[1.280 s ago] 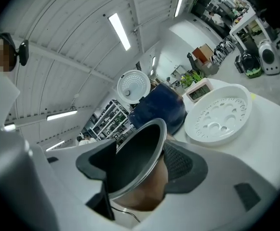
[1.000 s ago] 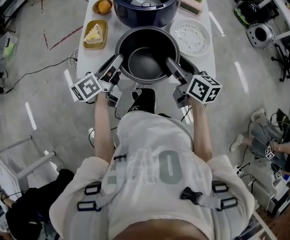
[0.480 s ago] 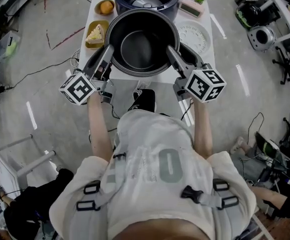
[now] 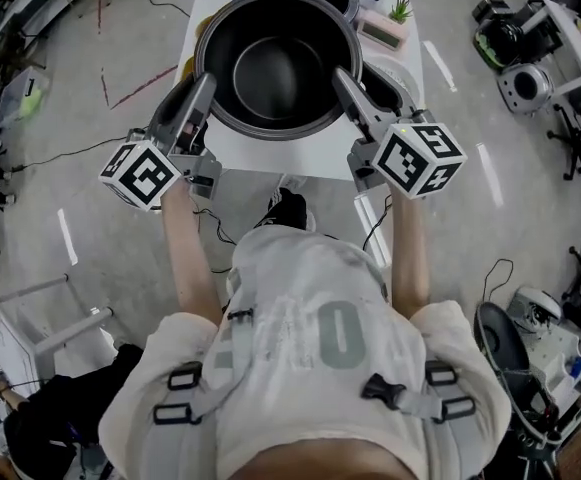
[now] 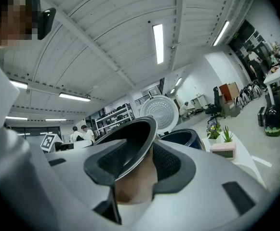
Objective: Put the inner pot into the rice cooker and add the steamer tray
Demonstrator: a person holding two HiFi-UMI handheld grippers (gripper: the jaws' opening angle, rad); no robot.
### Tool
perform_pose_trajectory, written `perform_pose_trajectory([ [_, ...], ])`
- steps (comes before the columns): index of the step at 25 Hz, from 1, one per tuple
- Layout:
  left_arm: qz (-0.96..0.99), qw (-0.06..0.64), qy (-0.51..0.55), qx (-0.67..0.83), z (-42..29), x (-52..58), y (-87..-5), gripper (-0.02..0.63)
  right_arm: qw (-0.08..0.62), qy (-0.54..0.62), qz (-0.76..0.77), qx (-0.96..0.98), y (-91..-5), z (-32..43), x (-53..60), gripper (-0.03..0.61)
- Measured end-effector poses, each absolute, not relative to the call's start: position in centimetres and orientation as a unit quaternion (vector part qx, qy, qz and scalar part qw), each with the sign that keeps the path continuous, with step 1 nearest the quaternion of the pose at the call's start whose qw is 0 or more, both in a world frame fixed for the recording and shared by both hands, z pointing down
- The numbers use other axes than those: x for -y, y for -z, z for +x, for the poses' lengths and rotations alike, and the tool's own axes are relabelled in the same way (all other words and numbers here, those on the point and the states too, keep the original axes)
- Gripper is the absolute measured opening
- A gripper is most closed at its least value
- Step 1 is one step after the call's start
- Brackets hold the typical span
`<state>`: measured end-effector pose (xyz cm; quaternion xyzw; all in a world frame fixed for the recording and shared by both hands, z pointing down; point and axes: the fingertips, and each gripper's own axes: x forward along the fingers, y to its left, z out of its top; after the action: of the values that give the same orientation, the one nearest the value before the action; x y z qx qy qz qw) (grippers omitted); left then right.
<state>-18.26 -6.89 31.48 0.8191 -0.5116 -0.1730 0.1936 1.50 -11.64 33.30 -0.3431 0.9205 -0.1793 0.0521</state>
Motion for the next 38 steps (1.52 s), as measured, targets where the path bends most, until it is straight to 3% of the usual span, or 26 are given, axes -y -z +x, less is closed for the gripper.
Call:
perform_pose_trajectory([
  [15, 0.854, 0.084, 0.147, 0.493, -19.1, 15.2, -22.6, 0.109, 0.081, 0.091, -0.384, -0.915, -24.0, 0.8, 18.6, 0.147],
  [23, 0.862, 0.098, 0.107, 0.487, -19.2, 22.9, -22.1, 0.109, 0.073, 0.122, -0.42, -0.896, -23.7, 0.9, 25.3, 0.135],
  [38, 0.854, 0.152, 0.033, 0.497, -19.8, 30.2, -28.7, 0.112, 0.018, 0.183, -0.445, -0.876, -29.8, 0.3, 31.5, 0.135],
])
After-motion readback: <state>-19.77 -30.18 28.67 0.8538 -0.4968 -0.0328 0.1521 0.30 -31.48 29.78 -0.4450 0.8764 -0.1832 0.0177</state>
